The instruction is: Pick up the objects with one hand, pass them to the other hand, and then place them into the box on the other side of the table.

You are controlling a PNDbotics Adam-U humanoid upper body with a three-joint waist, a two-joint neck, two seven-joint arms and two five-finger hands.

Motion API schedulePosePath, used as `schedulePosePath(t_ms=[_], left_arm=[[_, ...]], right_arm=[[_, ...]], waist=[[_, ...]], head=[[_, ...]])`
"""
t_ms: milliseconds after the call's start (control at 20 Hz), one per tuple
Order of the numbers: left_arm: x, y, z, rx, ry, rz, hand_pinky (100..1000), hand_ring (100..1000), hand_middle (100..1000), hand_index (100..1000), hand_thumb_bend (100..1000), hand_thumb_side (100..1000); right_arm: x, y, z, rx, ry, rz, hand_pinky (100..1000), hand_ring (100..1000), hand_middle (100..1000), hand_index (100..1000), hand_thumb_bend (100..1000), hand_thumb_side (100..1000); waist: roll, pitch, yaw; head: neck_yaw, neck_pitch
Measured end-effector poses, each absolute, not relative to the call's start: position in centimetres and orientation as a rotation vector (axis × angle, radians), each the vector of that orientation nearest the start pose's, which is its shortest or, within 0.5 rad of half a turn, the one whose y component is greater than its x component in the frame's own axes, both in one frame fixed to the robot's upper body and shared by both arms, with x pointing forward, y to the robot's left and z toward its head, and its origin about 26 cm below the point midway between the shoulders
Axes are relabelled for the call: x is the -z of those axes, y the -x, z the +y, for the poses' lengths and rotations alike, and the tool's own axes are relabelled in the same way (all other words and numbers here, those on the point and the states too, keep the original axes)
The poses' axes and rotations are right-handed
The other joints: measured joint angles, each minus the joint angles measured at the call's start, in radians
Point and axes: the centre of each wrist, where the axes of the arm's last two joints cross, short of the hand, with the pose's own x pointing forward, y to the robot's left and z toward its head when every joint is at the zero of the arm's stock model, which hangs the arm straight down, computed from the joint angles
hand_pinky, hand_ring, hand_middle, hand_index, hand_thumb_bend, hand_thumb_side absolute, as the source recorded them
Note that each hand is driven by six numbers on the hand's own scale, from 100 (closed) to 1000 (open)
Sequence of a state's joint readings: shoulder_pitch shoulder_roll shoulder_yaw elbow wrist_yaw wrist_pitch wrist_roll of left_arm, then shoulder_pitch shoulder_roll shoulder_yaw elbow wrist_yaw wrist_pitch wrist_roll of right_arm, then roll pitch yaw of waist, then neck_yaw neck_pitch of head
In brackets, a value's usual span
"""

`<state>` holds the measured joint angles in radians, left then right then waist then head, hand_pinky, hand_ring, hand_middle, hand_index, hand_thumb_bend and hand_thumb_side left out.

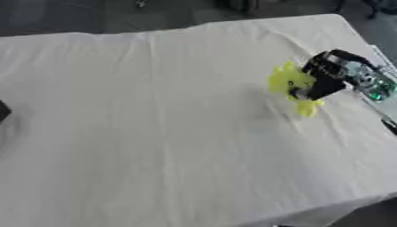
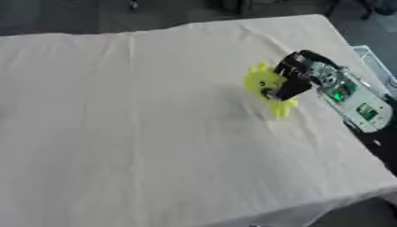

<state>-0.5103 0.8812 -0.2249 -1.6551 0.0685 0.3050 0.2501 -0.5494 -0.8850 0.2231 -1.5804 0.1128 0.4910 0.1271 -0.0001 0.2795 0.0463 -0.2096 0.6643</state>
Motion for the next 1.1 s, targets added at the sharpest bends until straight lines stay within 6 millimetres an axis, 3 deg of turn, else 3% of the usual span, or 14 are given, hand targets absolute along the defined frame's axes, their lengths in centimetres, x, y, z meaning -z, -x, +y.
schedulePosePath(t_ms=[150,450,1100], left_arm=[[-23.7,-35.3,33.2,0.553,-0.797,-1.784,876,734,818,801,100,698],[-24.4,-35.3,32.4,0.579,-0.780,-1.814,868,731,812,794,100,669],[-26.5,-35.3,29.8,0.702,-0.713,-1.882,854,726,801,788,100,647]], right_arm=[[-25.3,-36.4,-33.3,-0.780,0.835,-1.481,705,566,424,563,328,100],[-26.2,-37.3,-29.7,-0.784,0.852,-1.618,699,564,420,560,330,100],[-24.7,-39.4,-21.6,-0.925,0.809,-1.787,697,560,415,554,341,100]], waist=[[0.008,-0.004,0.000],[0.025,-0.009,0.004],[0.051,-0.012,0.016]], head=[[0.012,0.000],[0.042,-0.006],[0.104,-0.049]])
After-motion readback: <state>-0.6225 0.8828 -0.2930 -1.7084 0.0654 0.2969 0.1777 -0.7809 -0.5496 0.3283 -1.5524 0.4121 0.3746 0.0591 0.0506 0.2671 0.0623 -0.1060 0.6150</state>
